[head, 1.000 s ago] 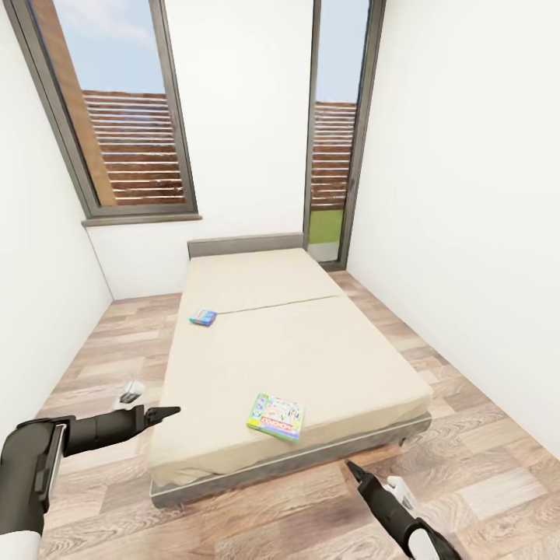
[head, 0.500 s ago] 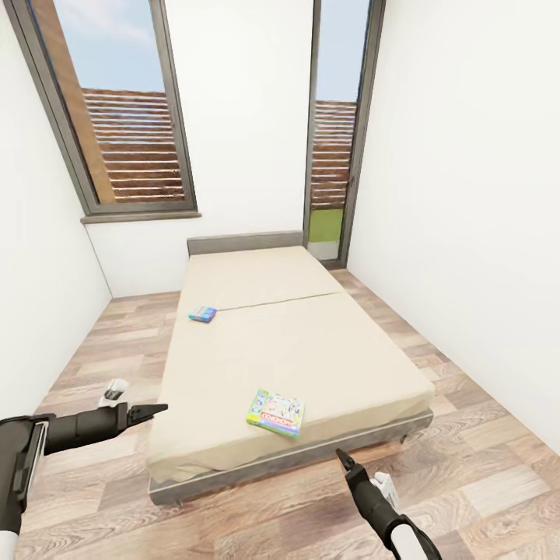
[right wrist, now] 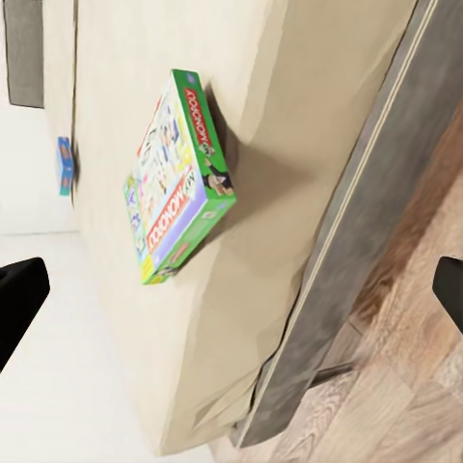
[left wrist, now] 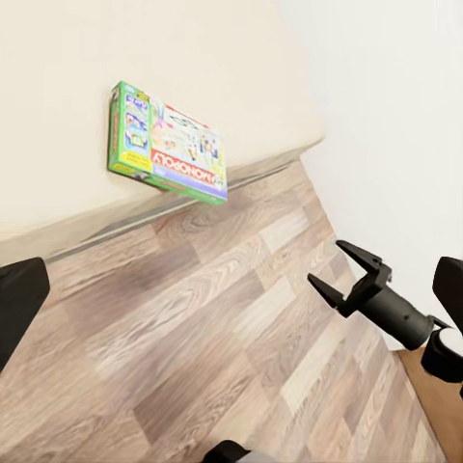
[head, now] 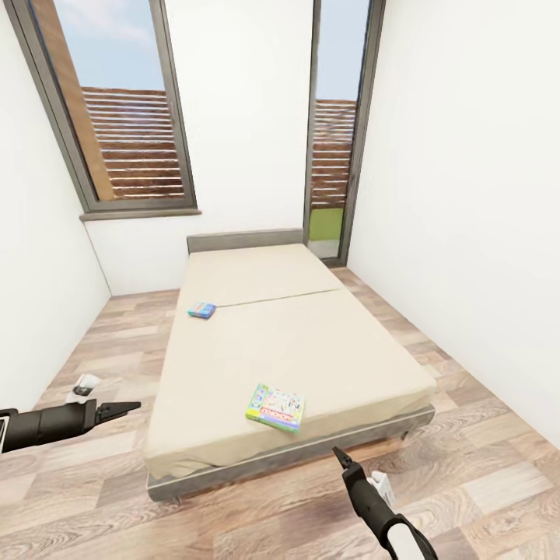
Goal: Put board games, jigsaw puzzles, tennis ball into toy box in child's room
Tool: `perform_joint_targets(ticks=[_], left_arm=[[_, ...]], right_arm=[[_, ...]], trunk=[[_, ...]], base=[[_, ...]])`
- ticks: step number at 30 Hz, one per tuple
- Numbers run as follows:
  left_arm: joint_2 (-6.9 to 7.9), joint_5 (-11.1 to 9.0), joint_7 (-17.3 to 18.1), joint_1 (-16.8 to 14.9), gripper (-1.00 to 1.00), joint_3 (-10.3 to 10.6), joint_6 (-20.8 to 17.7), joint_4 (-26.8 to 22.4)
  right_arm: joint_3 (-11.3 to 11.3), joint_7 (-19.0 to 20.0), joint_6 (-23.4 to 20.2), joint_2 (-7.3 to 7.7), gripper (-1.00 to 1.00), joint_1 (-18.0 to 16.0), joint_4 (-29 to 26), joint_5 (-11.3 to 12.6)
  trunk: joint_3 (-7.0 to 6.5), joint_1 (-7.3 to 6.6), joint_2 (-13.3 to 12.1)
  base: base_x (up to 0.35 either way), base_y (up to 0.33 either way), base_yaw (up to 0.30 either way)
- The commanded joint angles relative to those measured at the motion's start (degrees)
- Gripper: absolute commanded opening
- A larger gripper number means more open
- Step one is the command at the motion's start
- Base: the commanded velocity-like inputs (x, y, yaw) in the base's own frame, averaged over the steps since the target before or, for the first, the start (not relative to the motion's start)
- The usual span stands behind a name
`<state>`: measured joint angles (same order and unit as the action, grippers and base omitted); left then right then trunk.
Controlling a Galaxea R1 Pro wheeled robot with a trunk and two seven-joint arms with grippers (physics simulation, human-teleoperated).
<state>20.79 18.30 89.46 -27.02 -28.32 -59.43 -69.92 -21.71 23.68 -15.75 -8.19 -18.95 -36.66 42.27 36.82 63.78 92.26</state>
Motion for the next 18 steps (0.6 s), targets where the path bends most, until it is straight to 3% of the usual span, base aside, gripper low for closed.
perform_joint_targets(ticks=[1,8,18], left_arm=[[0.11,0.6,0.5,-0.1,1.00,0.0,-0.6,0.0],[0.32,0.5,0.5,-0.1,1.00,0.0,-0.6,-0.2],[0.47,0.5,0.5,-0.1,1.00,0.0,-0.6,-0.2]], right_arm=[[-0.4,0.2,-0.7,-0.17,1.00,0.0,-0.1,1.3],[-0.3,0.0,-0.7,-1.63,1.00,-0.2,0.0,5.9],[-0.3,-0.1,-0.6,-1.81,1.00,-1.1,1.1,7.6]], trunk=[[0.24,0.22,0.4],[1.50,1.76,3.3],[3.29,3.96,7.3]], base=[[0.000,0.000,0.000],[0.000,0.000,0.000],[0.000,0.000,0.000]])
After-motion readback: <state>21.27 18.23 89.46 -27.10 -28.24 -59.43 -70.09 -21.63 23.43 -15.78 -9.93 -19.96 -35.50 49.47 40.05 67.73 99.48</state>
